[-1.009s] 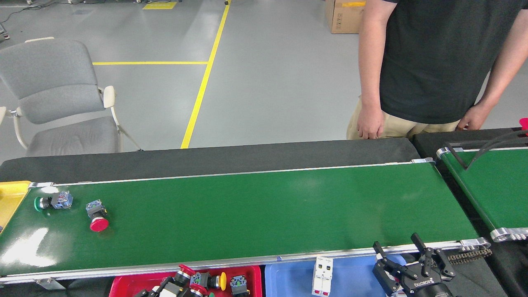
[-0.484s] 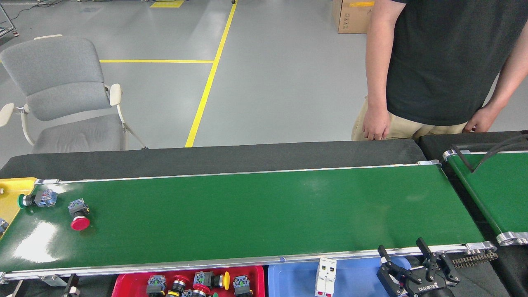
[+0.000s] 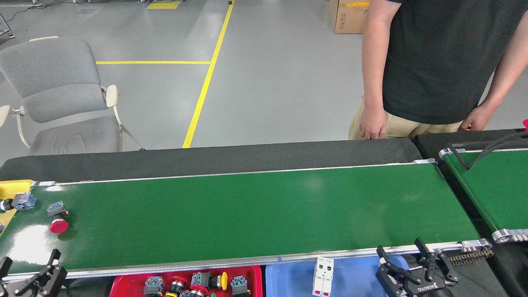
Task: Pick switch part from conveyor to tray
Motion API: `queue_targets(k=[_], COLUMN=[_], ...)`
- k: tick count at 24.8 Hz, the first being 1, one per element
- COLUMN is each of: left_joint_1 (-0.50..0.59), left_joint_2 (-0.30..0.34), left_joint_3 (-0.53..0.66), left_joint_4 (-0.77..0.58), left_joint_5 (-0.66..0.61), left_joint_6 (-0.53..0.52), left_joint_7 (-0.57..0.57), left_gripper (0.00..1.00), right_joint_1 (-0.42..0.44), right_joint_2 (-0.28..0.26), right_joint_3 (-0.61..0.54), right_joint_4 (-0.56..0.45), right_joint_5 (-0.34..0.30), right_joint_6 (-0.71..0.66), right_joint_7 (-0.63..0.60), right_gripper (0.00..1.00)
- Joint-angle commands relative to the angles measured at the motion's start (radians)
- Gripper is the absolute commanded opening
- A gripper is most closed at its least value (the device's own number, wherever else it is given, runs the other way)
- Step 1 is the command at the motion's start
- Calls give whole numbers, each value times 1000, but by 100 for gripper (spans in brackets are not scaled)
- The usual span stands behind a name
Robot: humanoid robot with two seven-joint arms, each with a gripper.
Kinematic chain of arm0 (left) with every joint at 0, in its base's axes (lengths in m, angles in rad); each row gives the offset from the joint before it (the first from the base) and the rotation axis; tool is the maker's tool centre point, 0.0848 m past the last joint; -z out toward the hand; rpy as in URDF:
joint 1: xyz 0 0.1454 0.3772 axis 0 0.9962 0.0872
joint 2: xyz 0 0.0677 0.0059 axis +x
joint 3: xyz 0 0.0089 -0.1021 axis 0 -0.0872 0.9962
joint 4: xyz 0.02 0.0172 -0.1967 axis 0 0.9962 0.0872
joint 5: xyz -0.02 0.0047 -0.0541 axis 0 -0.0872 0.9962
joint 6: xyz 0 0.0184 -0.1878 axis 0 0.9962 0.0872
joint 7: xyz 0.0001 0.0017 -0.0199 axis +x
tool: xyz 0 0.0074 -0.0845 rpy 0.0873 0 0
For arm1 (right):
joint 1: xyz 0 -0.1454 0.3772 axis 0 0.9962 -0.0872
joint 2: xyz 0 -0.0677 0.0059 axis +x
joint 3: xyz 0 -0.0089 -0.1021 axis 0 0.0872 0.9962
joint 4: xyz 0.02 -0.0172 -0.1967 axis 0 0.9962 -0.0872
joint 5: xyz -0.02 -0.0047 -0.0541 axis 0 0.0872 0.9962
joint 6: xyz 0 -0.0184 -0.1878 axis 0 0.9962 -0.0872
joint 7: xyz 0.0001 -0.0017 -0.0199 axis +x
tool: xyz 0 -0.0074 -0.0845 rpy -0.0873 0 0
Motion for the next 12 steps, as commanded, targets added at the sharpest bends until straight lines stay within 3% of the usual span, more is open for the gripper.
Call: queue_targets(k=[1,8,12], left_joint_1=[-48,-178,-302], left_joint_2=[42,99,148], left_joint_3=[-3,-4,-26], left_joint_4=[73,290,487], left_joint_5=[0,3,0], left_joint_6=[1,4,22], left_joint_7=[3,4,6], left_gripper=[99,99,99], right_joint_1=[-5,-16,-22], right_joint_2=[-9,-9,-7], right_joint_3=[1,3,6], right_joint_4=[-13,-13,-13], right_joint_5=[-4,-4,-4], right_joint_6=[-9,-36,-48], right_joint_7=[-9,-6,-3], right_gripper=[100,100,100])
